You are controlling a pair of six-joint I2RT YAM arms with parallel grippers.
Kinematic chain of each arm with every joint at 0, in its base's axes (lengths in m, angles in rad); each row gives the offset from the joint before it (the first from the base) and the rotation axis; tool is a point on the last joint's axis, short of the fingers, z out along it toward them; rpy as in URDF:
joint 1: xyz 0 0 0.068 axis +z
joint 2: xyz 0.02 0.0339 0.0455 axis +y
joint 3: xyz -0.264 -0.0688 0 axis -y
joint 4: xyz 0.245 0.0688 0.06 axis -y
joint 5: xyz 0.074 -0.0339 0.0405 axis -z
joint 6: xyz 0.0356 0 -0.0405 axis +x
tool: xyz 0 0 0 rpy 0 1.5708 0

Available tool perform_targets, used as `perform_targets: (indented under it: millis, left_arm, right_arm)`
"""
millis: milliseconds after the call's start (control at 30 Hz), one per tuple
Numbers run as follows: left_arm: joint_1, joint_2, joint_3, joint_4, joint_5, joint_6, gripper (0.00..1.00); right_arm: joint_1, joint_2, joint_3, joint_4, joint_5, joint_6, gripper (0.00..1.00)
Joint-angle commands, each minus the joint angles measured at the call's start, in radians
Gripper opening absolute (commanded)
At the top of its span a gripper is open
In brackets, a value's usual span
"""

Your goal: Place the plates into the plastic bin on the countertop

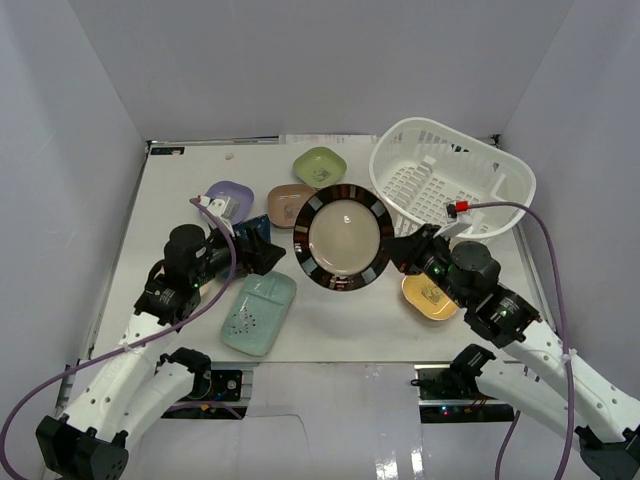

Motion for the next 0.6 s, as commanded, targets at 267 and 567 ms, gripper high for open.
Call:
perform_targets:
  millis: [267, 567]
  left_arm:
    - [-0.061, -0.023, 0.018, -0.016, -0.019, -0.01, 0.98]
    - [-0.11, -0.027, 0.003, -0.009, 0.007, -0.027, 0.98]
  right_arm:
    - [-0.443, 0.245, 0.373, 0.268, -0.1, -0.075, 0.08]
    - [-0.923, 0.462, 0.421, 0.384, -0.441, 0.134, 0.08]
